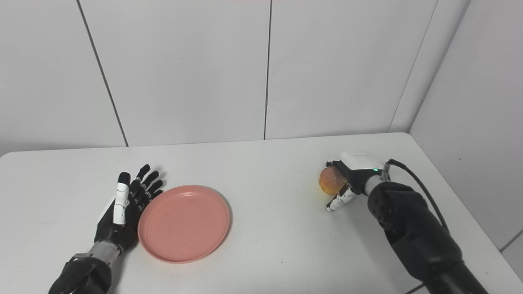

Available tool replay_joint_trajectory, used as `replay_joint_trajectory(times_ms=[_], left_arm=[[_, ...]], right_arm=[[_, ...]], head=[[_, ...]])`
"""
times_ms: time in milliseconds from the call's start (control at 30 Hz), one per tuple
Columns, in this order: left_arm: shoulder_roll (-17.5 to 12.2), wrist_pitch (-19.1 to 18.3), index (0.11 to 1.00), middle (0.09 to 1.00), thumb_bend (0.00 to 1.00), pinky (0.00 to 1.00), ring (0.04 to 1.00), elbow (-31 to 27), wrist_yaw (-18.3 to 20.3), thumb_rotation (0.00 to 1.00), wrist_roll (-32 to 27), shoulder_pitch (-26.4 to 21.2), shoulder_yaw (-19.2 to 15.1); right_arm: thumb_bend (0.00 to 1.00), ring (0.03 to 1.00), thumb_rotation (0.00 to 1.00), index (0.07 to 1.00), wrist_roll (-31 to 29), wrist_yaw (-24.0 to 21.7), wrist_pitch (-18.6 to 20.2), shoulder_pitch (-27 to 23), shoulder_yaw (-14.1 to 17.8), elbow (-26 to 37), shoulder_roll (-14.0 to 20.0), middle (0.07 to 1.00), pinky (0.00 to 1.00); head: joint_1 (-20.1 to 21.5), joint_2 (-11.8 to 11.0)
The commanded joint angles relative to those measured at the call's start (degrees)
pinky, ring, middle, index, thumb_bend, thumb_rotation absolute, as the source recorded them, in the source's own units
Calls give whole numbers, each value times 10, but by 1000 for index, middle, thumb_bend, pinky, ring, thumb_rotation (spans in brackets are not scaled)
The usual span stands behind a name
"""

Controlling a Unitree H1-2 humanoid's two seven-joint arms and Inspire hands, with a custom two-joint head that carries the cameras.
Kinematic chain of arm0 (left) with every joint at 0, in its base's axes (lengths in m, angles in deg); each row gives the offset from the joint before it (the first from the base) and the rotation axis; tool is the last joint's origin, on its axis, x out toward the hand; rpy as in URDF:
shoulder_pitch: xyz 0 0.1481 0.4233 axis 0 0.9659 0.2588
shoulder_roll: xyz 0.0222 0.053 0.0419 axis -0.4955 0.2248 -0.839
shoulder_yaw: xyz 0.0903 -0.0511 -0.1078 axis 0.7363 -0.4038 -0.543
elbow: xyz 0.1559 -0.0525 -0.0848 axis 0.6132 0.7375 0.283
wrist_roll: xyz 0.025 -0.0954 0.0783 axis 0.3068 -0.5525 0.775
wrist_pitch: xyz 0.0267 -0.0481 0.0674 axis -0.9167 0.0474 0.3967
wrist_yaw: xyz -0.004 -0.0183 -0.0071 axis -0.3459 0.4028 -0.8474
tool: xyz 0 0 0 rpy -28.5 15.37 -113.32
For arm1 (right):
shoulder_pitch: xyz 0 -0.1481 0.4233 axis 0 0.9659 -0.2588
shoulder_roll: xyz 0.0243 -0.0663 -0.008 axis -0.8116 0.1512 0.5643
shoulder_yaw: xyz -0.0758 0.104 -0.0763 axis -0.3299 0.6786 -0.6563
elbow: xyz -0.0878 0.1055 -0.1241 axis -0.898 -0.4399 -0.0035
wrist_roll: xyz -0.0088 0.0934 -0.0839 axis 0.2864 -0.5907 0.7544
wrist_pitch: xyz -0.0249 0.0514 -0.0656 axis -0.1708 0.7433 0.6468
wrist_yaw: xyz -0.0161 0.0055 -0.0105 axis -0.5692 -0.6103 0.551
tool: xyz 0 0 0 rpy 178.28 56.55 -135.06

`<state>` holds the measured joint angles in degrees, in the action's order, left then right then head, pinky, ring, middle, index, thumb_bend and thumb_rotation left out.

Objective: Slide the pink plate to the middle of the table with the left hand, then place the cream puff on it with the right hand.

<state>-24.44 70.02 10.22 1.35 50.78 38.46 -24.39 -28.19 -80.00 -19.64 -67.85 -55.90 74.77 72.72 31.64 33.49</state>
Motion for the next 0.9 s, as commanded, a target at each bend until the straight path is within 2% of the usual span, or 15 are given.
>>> replay_joint_trajectory(times_ms=[0,233,400,467,600,700,767,800,867], left_arm=[[-2,10,985,980,919,951,966,-3,15,967,-1,-6,6],[-1,5,988,977,926,953,964,-3,16,967,-2,-4,3],[-4,11,986,972,920,940,956,2,20,973,0,-5,3],[-5,12,986,971,918,941,956,3,21,971,-1,-5,3],[-5,13,986,969,915,942,954,5,23,966,-3,-6,2],[-5,12,989,972,916,948,952,5,24,967,-1,-6,2],[-6,13,992,975,919,953,952,7,26,968,-1,-6,2],[-7,14,993,977,921,960,953,8,27,968,-2,-6,2],[-7,15,995,978,914,964,954,9,29,970,-2,-5,2]], right_arm=[[1000,871,289,845,-3,22,-24,-24,0,6,20,877,670],[1000,880,274,844,-12,35,-30,-26,-9,-12,23,882,674],[1000,827,249,829,-13,57,-36,-25,-10,-32,22,850,639],[1000,798,218,818,-17,71,-33,-23,-6,-39,17,836,629],[976,690,96,766,-34,104,-47,-21,-4,-55,16,774,540],[852,589,10,665,-34,123,-52,-20,-9,-65,17,694,483],[805,553,2,634,-35,137,-58,-20,-11,-73,17,653,463],[664,490,1,573,-35,146,-62,-19,-11,-79,17,590,435],[554,428,0,538,-34,159,-70,-19,-13,-88,17,506,358]], head=[[-1,0],[-6,1],[-9,2],[-9,2],[-10,3],[-10,3],[-9,4],[-9,4],[-9,5]])
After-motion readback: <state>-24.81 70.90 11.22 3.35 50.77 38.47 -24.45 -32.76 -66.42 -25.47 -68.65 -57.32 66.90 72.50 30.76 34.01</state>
